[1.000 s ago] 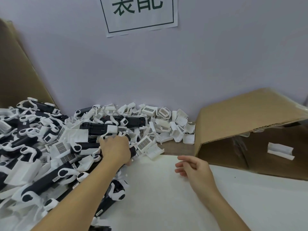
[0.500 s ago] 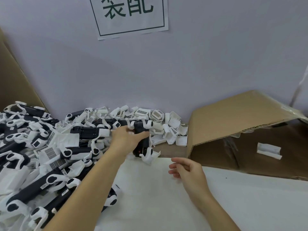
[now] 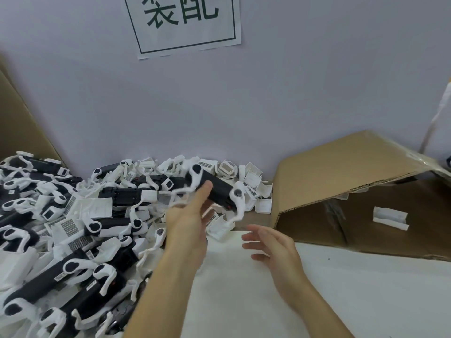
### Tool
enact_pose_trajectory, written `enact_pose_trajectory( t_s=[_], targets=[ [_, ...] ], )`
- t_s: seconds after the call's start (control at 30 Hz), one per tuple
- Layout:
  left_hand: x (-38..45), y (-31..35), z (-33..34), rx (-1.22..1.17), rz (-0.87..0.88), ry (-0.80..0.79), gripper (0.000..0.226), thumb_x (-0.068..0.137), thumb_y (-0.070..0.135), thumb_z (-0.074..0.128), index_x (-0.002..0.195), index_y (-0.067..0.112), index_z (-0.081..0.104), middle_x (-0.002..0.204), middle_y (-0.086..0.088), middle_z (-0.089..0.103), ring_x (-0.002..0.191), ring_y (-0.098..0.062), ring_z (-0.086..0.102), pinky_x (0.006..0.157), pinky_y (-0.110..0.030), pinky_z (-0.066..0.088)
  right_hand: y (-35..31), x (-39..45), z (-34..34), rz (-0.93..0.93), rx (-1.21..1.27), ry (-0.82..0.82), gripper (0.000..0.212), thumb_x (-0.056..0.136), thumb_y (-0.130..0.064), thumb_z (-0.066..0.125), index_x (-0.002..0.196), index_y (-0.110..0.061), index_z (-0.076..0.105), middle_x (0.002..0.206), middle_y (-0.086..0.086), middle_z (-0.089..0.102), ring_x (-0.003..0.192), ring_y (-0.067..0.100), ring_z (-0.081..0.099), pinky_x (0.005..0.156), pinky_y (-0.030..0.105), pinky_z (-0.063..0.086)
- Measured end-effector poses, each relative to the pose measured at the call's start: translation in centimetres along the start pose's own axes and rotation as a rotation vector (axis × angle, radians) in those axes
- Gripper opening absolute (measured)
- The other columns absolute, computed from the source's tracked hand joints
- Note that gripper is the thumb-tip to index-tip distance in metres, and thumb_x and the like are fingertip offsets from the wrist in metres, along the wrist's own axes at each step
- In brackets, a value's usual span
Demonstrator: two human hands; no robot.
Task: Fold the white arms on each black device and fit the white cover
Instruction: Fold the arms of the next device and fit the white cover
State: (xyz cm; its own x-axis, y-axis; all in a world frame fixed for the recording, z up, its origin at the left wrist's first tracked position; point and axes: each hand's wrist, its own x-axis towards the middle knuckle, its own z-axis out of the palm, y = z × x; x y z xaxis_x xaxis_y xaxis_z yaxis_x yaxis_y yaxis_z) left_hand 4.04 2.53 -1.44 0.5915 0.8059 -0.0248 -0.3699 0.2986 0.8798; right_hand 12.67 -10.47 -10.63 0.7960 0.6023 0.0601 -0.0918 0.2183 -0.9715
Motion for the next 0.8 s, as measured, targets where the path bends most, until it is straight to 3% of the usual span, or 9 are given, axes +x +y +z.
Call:
enact_pose_trajectory(
  t_s=[0.13,0.2,0.3,0.4,0.5,0.63,0.8],
  targets=[
    [-1.2,-3.9,0.3,-0.122,-0.227,-0.104,0.026,0.075,0.020,0.071,0.096,0.004,0.069,0.097,-0.022,0.070,0.088,-0.032,0.064,0.084,-0.045,0.052,-0.2,0.0,-0.2,0.034,0.147,-0.103,0.045,0.083,-0.056,0.054,0.102,-0.023,0.078,0.103,0.005,0.075,0.093,0.018,0.071,0.075,0.030,0.052],
    [-1.1,-6.0,0.1,-0.067,-0.231,-0.061,0.020,0.087,0.014,0.066,0.099,-0.002,0.065,0.096,-0.027,0.067,0.083,-0.034,0.064,0.082,-0.049,0.052,-0.2,0.1,-0.3,0.001,0.166,-0.168,0.046,0.083,-0.054,0.059,0.109,-0.021,0.076,0.104,0.010,0.074,0.095,0.023,0.069,0.080,0.033,0.055],
    [-0.8,-8.2,-0.2,0.034,-0.201,-0.011,0.024,0.092,0.016,0.064,0.104,-0.005,0.064,0.091,-0.020,0.073,0.076,-0.031,0.071,0.068,-0.040,0.057,0.0,-0.1,0.0,-0.110,-0.025,-0.225,0.037,0.078,-0.042,0.075,0.112,-0.028,0.073,0.103,0.009,0.075,0.096,0.024,0.070,0.082,0.029,0.056],
    [-0.3,-9.1,-0.6,0.140,-0.170,-0.009,0.020,0.092,0.024,0.066,0.103,0.008,0.070,0.095,-0.014,0.076,0.083,-0.026,0.075,0.062,-0.032,0.057,0.1,-0.2,0.5,-0.232,-0.171,-0.107,0.036,0.076,-0.023,0.080,0.106,-0.042,0.072,0.095,-0.005,0.076,0.088,0.011,0.071,0.072,0.017,0.052],
    [0.0,-9.5,-0.8,0.257,-0.086,-0.090,0.024,0.095,0.033,0.064,0.087,0.016,0.079,0.092,-0.006,0.078,0.087,-0.018,0.074,0.066,-0.024,0.054,0.7,0.0,0.5,-0.384,-0.301,0.063,0.053,0.073,-0.015,0.085,0.115,-0.041,0.067,0.108,-0.015,0.071,0.105,0.005,0.067,0.086,0.017,0.051],
    [-0.2,-9.7,-0.7,0.245,-0.029,-0.139,0.019,0.083,0.043,0.076,0.085,0.024,0.078,0.090,-0.007,0.078,0.090,-0.022,0.075,0.079,-0.034,0.058,1.4,0.0,0.7,-0.525,-0.547,0.048,0.065,0.075,-0.018,0.080,0.132,-0.037,0.056,0.123,-0.024,0.056,0.122,0.003,0.053,0.098,0.012,0.042],
    [0.0,-9.7,-0.7,0.131,-0.016,-0.118,0.042,0.076,0.044,0.079,0.103,0.013,0.071,0.097,-0.012,0.077,0.097,-0.029,0.073,0.094,-0.047,0.055,2.0,-0.1,1.0,-0.442,-0.633,0.090,0.072,0.079,-0.032,0.077,0.142,-0.032,0.042,0.129,-0.027,0.046,0.126,-0.002,0.046,0.098,0.006,0.038]
  ],
)
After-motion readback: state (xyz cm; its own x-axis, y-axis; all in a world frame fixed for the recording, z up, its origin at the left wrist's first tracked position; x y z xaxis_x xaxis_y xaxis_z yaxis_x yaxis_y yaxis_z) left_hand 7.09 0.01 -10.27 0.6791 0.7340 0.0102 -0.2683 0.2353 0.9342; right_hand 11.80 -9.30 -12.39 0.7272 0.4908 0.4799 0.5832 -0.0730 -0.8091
